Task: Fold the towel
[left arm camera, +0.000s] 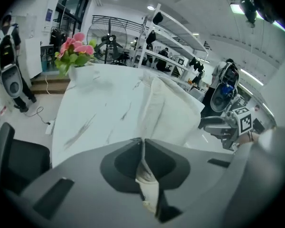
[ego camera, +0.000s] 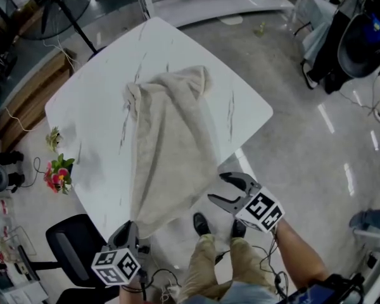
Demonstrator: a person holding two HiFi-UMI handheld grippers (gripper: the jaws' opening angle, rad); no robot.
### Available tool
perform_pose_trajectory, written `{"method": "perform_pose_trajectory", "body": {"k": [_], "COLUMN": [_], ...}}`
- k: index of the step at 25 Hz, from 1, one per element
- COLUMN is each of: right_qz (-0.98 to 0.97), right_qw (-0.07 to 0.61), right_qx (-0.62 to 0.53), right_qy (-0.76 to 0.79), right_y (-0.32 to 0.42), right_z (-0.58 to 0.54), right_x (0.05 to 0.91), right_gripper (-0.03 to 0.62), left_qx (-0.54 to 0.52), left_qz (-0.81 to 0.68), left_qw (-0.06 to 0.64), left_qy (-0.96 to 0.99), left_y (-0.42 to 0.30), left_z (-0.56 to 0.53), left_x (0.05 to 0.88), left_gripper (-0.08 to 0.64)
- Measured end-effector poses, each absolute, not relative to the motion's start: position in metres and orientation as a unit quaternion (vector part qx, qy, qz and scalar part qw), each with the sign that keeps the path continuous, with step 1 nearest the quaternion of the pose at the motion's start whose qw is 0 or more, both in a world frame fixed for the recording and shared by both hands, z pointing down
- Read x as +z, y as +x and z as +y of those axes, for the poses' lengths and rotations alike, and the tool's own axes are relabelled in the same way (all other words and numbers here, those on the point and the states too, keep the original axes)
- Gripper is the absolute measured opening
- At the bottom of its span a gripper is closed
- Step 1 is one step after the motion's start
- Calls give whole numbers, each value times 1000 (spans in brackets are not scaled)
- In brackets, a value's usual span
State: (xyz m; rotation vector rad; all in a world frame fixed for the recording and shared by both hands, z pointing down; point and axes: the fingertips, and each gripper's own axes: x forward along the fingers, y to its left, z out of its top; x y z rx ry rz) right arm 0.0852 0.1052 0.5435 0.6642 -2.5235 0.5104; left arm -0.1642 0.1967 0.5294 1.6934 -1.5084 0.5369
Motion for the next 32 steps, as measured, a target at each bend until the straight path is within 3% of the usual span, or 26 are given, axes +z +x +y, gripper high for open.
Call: {"method": "perform_pose_trajectory", "body": {"k": [7, 12, 32], "right_qz": [-924, -922, -913], "right_qw": [240, 244, 210], "right_qx": [174, 172, 97], "right_qy": [242, 246, 336], "right_y": [80, 78, 93], "right_z": [96, 93, -3], "right_x": [533, 519, 401], "right_gripper": [264, 263, 242], "left_qx": [185, 142, 43], "left_qz": [-622, -613, -575], "left_qw": [394, 385, 278], "left_qy": [650, 675, 768], "left_y": [-172, -169, -165], "left_z": [201, 189, 25], "left_x": [523, 495, 360], "left_gripper": [45, 218, 235]}}
